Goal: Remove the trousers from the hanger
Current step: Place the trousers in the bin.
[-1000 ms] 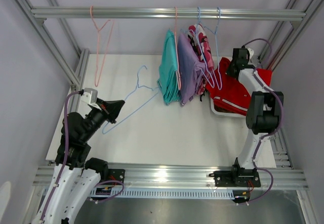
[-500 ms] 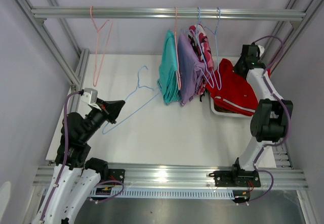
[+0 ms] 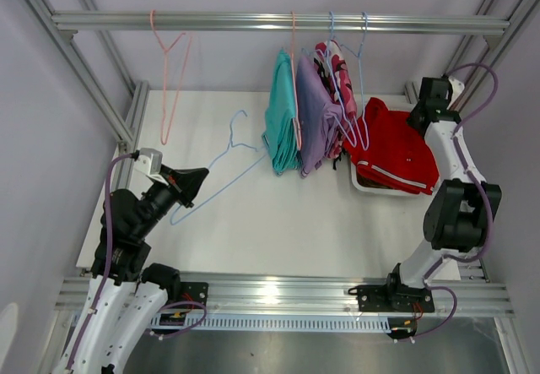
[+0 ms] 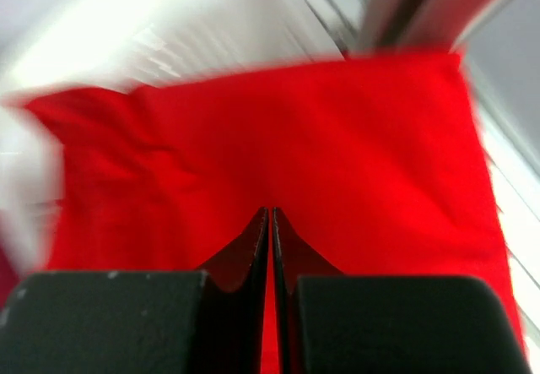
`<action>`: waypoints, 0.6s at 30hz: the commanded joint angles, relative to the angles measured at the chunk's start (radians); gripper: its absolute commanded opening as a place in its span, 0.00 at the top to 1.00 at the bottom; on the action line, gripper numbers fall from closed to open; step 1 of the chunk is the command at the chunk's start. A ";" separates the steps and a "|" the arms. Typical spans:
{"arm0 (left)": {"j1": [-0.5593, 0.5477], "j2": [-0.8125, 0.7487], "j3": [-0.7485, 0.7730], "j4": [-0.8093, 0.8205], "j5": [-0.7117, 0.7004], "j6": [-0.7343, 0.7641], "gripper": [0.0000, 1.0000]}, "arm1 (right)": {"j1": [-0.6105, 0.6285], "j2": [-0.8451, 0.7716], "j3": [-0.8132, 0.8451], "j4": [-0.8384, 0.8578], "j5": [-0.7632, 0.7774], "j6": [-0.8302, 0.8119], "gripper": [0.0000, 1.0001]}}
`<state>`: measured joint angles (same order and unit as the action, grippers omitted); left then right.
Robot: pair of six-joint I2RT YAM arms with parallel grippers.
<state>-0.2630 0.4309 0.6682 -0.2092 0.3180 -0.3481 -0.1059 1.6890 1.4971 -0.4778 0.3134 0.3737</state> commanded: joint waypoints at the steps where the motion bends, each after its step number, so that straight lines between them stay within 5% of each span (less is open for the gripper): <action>1: -0.007 -0.009 0.039 0.036 -0.005 -0.005 0.99 | -0.029 0.092 -0.049 -0.027 0.000 0.034 0.94; 8: -0.007 -0.001 0.039 0.039 0.001 -0.006 0.99 | -0.048 0.187 -0.097 -0.045 -0.016 0.068 0.96; 18: -0.007 0.000 0.037 0.037 0.000 -0.008 0.99 | -0.011 -0.026 -0.022 -0.130 -0.031 0.062 0.91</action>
<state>-0.2638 0.4313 0.6682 -0.2092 0.3180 -0.3485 -0.1364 1.7672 1.4220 -0.5373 0.2810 0.4366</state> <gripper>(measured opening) 0.009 0.087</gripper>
